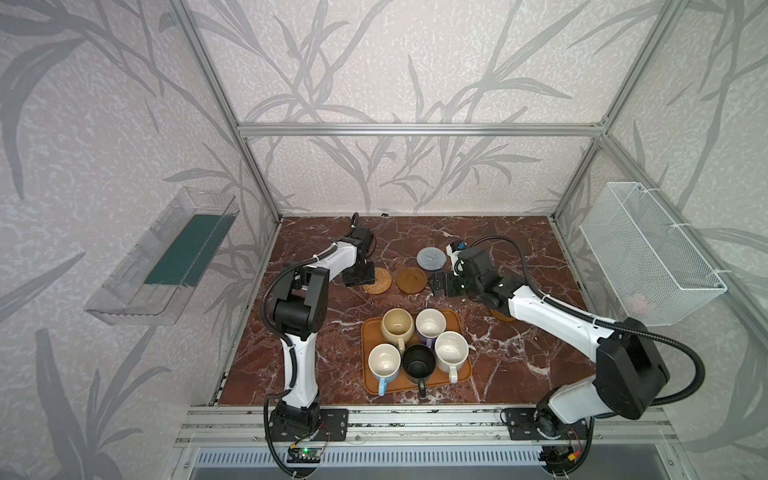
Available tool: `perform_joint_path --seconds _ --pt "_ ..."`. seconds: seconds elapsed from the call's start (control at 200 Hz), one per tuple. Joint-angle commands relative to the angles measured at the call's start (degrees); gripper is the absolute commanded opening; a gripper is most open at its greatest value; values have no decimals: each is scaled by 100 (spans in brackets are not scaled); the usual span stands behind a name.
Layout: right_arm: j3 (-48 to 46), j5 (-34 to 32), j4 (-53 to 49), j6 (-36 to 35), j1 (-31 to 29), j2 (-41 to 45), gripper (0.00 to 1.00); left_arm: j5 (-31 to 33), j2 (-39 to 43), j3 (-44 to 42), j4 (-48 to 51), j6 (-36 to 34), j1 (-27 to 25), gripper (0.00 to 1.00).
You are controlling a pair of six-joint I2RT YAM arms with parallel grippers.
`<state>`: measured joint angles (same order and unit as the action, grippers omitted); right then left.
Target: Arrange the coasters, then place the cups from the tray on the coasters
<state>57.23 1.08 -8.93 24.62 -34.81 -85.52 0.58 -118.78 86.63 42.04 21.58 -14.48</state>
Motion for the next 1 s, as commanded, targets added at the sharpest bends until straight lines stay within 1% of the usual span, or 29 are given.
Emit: perform_joint_path --seconds 0.0,0.11,0.175,0.225,0.325,0.47,0.555,0.645,0.735,0.88,0.995 --pt "-181 -133 212 127 51 260 99 628 -90 135 548 81 32 51" --pt "-210 -178 138 105 62 340 99 940 68 9 536 116 106 51" --pt "-230 -187 119 96 65 380 99 979 147 -23 568 144 191 51" --pt "-260 -195 119 109 64 412 99 890 224 -91 523 218 291 51" --pt "-305 -187 145 141 69 452 99 477 407 -301 291 386 477 50" --pt "-283 -161 85 166 66 487 99 591 449 -349 309 402 679 50" --pt "-317 -177 107 175 64 519 99 528 437 -289 320 397 792 50" --pt "-329 -196 124 190 63 518 99 471 499 -213 440 394 780 50" --pt "-327 -180 119 193 66 501 99 417 697 -345 329 420 761 50" --pt "-306 -171 142 227 67 483 99 390 757 -301 360 417 755 51" --pt "-253 -117 84 244 64 484 100 437 939 -210 442 440 737 54"
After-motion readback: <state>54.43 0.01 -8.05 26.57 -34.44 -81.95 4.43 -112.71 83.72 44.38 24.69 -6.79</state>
